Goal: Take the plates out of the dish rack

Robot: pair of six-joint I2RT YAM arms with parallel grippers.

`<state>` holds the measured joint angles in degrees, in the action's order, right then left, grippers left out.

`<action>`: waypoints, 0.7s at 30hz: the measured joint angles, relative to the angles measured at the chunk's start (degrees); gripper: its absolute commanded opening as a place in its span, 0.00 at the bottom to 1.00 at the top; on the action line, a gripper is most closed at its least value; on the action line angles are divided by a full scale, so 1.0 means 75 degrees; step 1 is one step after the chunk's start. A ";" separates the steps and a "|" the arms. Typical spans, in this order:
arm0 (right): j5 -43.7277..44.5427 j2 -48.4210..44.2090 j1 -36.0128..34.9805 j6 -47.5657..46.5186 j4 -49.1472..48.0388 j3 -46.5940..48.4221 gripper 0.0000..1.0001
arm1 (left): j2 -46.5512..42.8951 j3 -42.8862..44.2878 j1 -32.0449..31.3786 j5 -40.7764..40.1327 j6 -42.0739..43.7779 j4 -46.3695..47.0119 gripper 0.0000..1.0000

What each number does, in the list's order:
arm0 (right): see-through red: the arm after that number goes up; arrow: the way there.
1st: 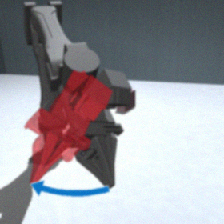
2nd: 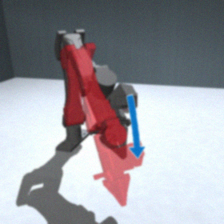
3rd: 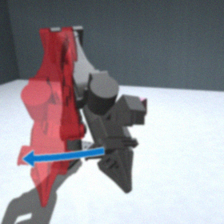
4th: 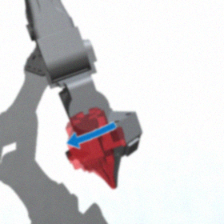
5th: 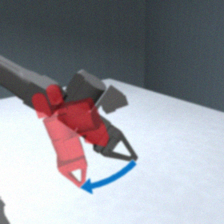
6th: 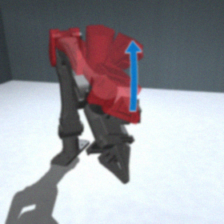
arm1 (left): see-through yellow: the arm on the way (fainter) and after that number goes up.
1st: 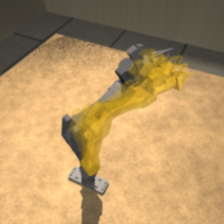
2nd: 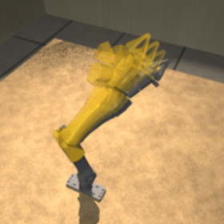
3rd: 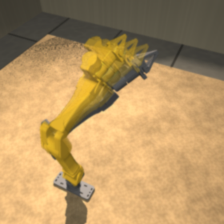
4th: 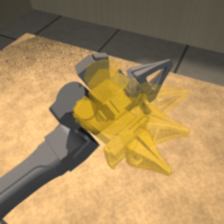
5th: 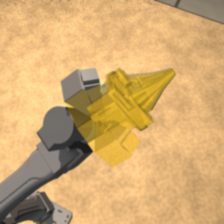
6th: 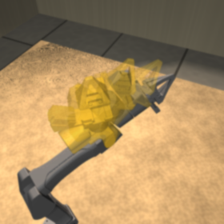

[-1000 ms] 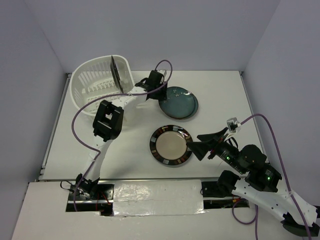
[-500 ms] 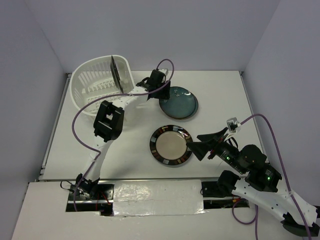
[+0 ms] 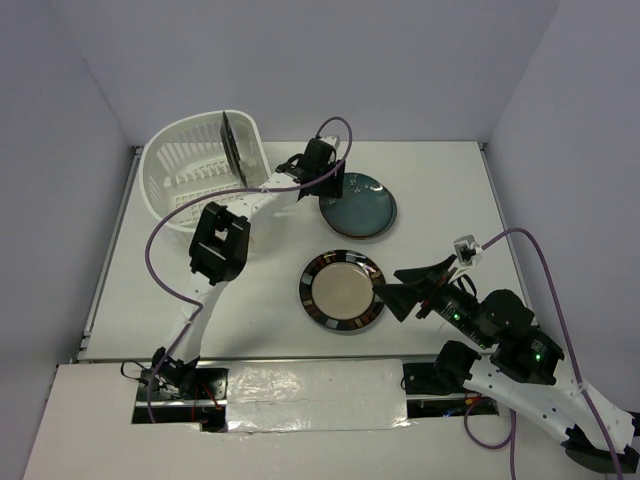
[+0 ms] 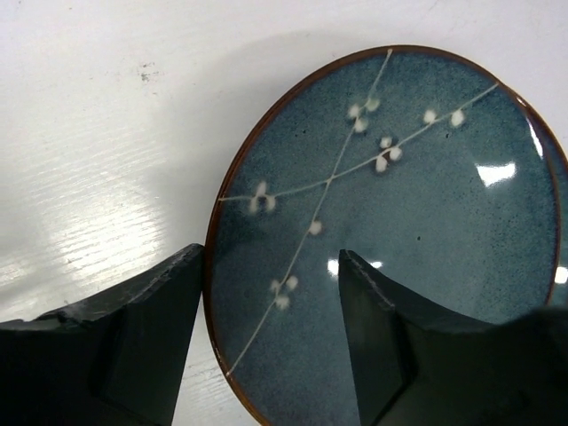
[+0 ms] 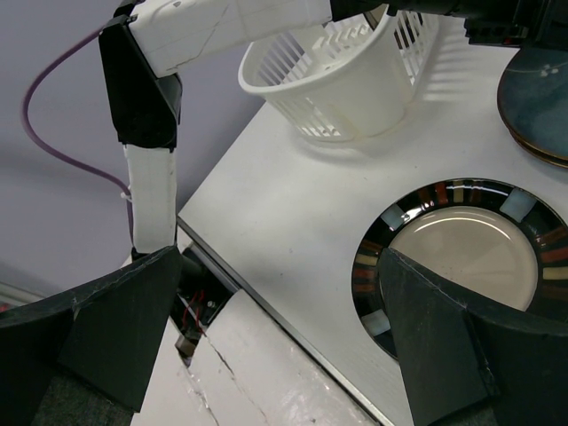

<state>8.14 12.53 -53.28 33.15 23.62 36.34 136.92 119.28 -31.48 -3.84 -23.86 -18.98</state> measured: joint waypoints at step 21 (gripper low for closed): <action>-0.0009 -0.0009 0.0000 -0.0003 0.0000 0.0000 0.99 | -0.0003 0.0000 -0.0254 -0.0134 0.0026 0.0143 0.78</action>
<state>8.08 12.47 -53.28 33.12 23.62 36.34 136.90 119.28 -33.39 -4.84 -23.66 -17.91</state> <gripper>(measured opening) 0.994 0.792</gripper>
